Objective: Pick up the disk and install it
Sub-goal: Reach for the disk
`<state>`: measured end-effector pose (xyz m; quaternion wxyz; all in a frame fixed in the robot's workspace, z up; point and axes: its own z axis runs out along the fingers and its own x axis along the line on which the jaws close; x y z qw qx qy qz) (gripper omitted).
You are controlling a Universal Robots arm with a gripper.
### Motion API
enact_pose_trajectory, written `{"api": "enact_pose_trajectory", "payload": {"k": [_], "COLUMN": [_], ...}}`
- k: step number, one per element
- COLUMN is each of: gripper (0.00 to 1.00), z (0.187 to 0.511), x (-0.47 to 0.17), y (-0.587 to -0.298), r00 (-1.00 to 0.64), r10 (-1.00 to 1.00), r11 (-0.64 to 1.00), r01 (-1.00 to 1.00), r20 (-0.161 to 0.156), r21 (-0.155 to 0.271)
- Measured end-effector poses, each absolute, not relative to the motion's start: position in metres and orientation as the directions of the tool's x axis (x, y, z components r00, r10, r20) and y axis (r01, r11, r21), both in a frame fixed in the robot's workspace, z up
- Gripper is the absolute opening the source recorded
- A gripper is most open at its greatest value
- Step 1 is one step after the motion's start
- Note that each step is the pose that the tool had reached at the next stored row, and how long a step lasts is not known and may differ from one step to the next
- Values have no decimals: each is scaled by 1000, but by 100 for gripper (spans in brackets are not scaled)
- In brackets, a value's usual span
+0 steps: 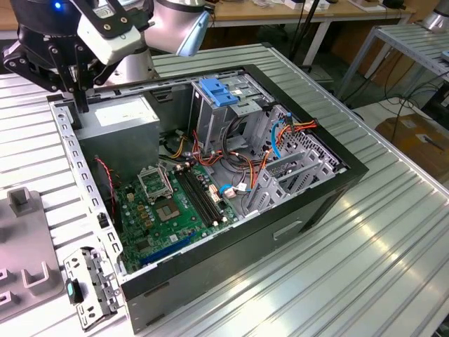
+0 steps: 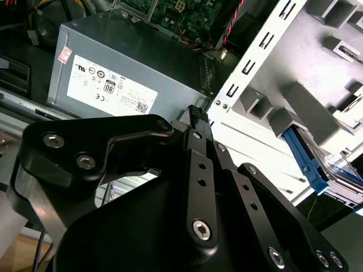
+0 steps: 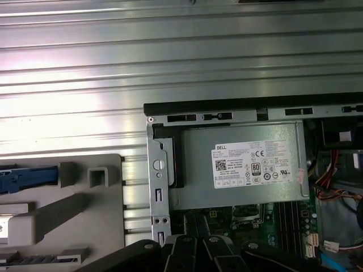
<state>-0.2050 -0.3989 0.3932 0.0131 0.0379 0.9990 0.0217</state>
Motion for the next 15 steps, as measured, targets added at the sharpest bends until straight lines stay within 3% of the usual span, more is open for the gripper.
{"api": "enact_pose_trajectory", "payload": {"k": [15], "gripper": [11], "z": [393], "x": [-215], "y": [-399], "r00": [-997], "r10": [76], "r11": [996], "r01": [75], "r20": [-24], "r21": [44]}}
